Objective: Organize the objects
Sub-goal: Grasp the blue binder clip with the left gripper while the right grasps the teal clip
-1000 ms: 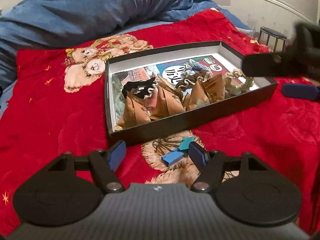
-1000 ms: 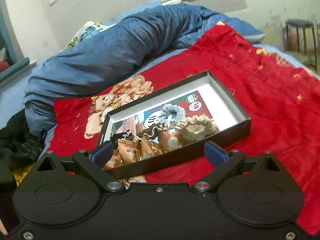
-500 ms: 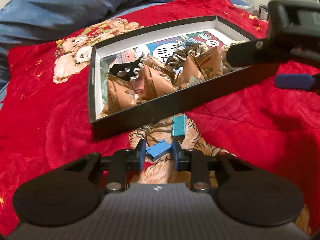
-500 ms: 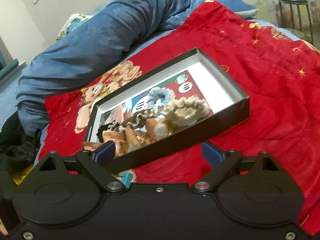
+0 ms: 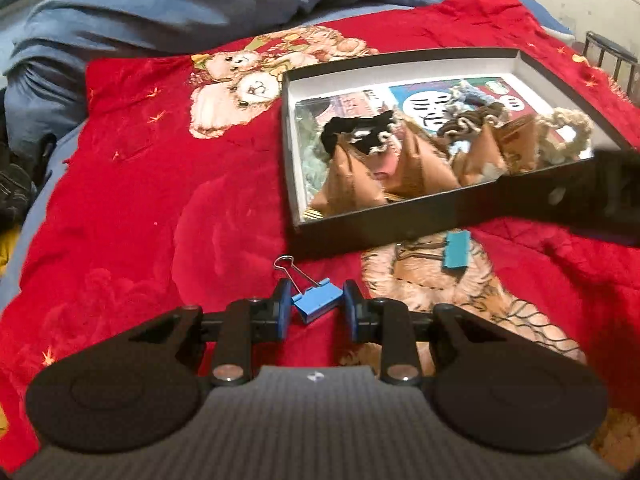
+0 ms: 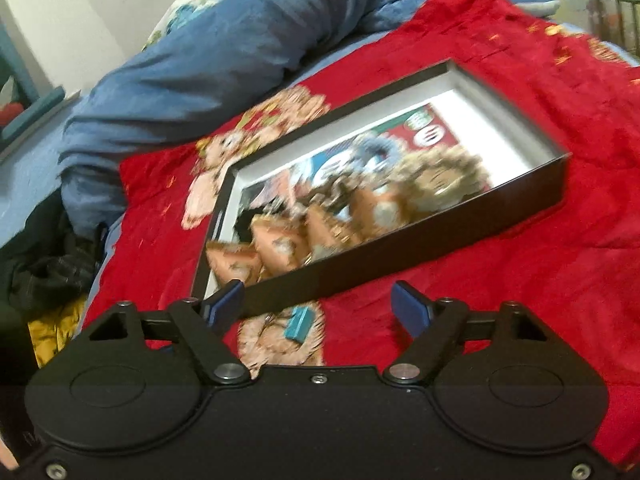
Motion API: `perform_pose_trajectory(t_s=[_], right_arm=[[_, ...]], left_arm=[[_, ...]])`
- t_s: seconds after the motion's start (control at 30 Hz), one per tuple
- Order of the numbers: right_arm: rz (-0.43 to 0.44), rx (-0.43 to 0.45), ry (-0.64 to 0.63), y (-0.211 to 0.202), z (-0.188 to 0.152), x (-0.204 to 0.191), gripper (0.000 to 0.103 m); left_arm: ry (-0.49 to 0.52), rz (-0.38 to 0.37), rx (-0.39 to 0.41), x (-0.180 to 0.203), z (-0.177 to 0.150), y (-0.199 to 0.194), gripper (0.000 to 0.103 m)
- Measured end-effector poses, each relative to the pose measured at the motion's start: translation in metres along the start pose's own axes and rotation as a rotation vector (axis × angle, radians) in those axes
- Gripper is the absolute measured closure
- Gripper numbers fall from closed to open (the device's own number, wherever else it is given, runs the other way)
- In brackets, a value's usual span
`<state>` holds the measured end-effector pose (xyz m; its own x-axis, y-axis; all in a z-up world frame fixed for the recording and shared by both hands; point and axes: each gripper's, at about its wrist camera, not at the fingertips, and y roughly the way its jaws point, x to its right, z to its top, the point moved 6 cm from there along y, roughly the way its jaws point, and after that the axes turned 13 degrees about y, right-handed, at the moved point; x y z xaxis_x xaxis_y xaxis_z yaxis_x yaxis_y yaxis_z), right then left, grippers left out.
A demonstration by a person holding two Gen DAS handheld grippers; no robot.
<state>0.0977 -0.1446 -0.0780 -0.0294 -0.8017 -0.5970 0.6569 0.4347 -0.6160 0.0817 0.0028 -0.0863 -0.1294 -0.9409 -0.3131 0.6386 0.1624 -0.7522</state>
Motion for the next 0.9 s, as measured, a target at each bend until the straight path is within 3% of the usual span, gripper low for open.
perform_pose_trajectory(t_s=[0.07, 0.23, 0.53, 0.67, 0.9], right_arm=[[0.000, -0.025, -0.014, 0.011, -0.006, -0.006, 0.027], [0.040, -0.050, -0.048, 0.025, -0.020, -0.020, 0.031], [0.058, -0.044, -0.087, 0.042, -0.030, -0.025, 0.033], [0.003, -0.025, -0.198, 0.046, -0.041, -0.033, 0.034], [-0.070, 0.001, -0.276, 0.053, -0.046, -0.037, 0.055]], left_arm=[[0.014, 0.021, 0.004, -0.001, 0.001, 0.000, 0.072], [0.003, -0.007, -0.013, -0.008, -0.005, -0.010, 0.072], [-0.082, -0.052, -0.014, -0.018, -0.020, -0.026, 0.072], [-0.092, -0.036, -0.024, -0.019, -0.020, -0.022, 0.072], [-0.132, -0.040, -0.032, -0.026, -0.025, -0.024, 0.071]])
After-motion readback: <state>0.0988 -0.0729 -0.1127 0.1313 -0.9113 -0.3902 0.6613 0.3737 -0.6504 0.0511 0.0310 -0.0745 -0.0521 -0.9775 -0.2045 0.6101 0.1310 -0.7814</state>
